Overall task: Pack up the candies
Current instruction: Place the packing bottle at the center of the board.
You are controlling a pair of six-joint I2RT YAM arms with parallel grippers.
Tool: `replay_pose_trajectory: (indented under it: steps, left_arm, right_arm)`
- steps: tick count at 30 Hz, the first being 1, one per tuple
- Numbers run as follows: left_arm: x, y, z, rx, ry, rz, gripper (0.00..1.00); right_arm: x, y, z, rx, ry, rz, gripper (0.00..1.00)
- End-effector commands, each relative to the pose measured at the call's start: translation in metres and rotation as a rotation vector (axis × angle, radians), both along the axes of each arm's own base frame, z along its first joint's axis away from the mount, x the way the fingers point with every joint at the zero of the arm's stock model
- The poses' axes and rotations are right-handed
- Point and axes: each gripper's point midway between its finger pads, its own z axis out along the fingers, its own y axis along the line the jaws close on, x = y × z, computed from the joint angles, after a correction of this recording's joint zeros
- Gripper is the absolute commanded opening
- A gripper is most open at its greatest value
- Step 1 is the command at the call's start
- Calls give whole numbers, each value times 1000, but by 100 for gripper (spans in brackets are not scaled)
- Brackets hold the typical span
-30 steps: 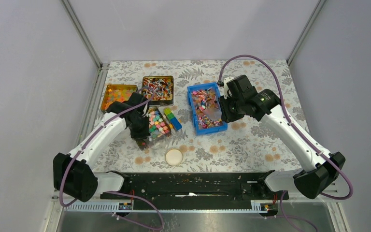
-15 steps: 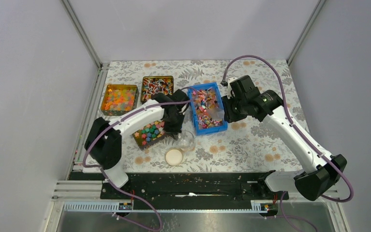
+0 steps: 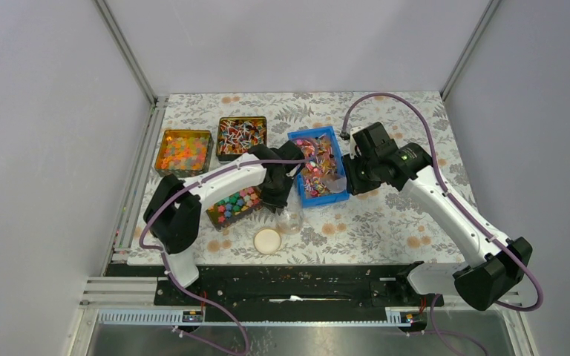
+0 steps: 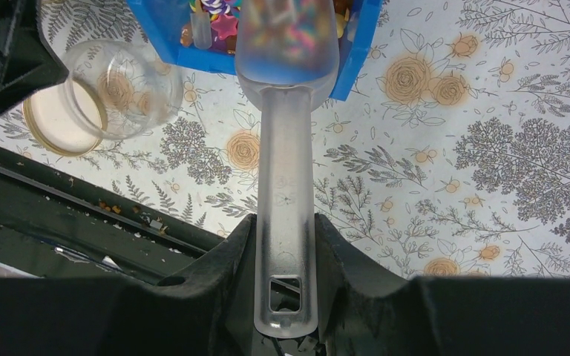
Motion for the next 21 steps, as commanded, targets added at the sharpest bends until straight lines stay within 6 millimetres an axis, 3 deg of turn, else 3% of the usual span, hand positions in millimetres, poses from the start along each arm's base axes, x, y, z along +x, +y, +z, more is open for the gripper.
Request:
replay_pose_trajectory:
  steps: [1, 6, 10, 17, 21]
  left_arm:
    - [12, -4, 11, 9, -74, -25, 25]
    - [14, -6, 17, -6, -90, -21, 35]
    - [22, -14, 39, -74, -153, -5, 43]
    - [51, -26, 79, -252, -213, 90, 52]
    - [69, -28, 91, -399, -183, 187, 59]
  right_arm:
    - [3, 1, 4, 16, -26, 14, 0]
    - [0, 8, 4, 42, -4, 56, 0]
    - [-3, 12, 3, 51, 4, 97, 0]
    - [-5, 12, -2, 31, 16, 122, 0]
    - [-5, 12, 0, 20, 15, 110, 0]
